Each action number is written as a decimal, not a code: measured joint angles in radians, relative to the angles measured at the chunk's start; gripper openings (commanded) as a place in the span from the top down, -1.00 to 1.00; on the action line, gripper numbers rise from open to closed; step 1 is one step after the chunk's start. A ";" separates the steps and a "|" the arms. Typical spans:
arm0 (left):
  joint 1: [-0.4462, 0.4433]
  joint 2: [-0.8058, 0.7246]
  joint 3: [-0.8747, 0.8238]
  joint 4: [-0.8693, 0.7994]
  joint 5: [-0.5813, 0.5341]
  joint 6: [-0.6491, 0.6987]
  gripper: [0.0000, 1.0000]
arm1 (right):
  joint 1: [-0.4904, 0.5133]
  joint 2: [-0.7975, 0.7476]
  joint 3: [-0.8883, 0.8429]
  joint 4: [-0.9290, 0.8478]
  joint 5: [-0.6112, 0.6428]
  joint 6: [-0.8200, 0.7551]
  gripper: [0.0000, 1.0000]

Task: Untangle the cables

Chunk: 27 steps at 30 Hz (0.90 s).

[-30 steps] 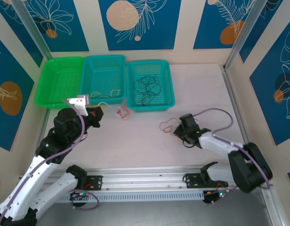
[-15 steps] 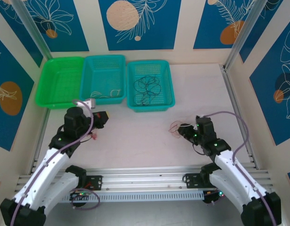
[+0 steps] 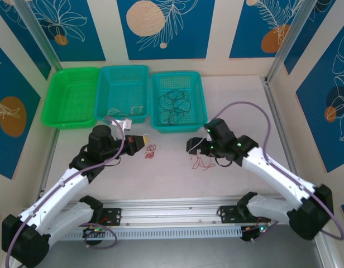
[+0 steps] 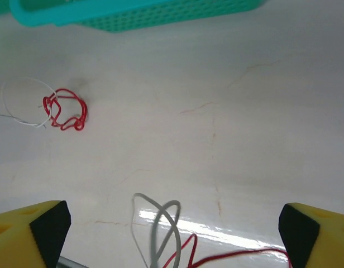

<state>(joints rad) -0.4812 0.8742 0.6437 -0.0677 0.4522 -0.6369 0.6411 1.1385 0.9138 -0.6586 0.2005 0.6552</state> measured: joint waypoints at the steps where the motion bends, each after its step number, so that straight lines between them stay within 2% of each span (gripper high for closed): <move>1: -0.002 0.000 0.005 0.000 0.000 0.005 1.00 | 0.008 0.036 0.012 0.001 -0.016 -0.010 -0.63; 3: -0.005 0.000 0.016 0.000 -0.001 0.017 1.00 | 0.014 0.144 0.042 -0.011 -0.053 -0.034 -0.36; 6: -0.006 -0.002 0.019 -0.006 -0.002 0.026 1.00 | 0.033 0.308 0.107 -0.076 -0.035 -0.025 0.08; 8: -0.006 -0.003 0.019 -0.017 -0.008 0.032 1.00 | 0.058 0.376 0.127 -0.107 -0.002 -0.023 0.13; 10: -0.007 -0.008 0.019 -0.029 -0.016 0.037 1.00 | 0.092 0.400 0.138 -0.148 0.021 -0.022 0.05; 13: -0.008 -0.008 0.019 -0.031 -0.020 0.037 1.00 | 0.124 0.428 0.180 -0.213 0.021 -0.038 -0.36; 14: -0.008 -0.007 0.019 -0.031 -0.020 0.037 1.00 | 0.130 0.451 0.204 -0.239 0.023 -0.043 -0.42; 18: -0.008 0.003 0.019 -0.031 -0.019 0.037 1.00 | 0.160 0.554 0.275 -0.353 0.075 -0.058 -0.44; 20: -0.008 0.005 0.019 -0.032 -0.019 0.037 1.00 | 0.178 0.613 0.322 -0.455 0.137 -0.066 -0.49; 24: -0.008 0.005 0.019 -0.031 -0.019 0.037 1.00 | 0.204 0.744 0.469 -0.661 0.316 -0.085 -0.94; 27: -0.008 0.004 0.018 -0.026 -0.010 0.037 1.00 | 0.217 0.785 0.534 -0.734 0.407 -0.111 -0.99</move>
<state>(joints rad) -0.4889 0.8783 0.6613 -0.0933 0.4427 -0.5999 0.8577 1.9236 1.4479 -1.3926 0.6079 0.5446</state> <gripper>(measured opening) 0.037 0.989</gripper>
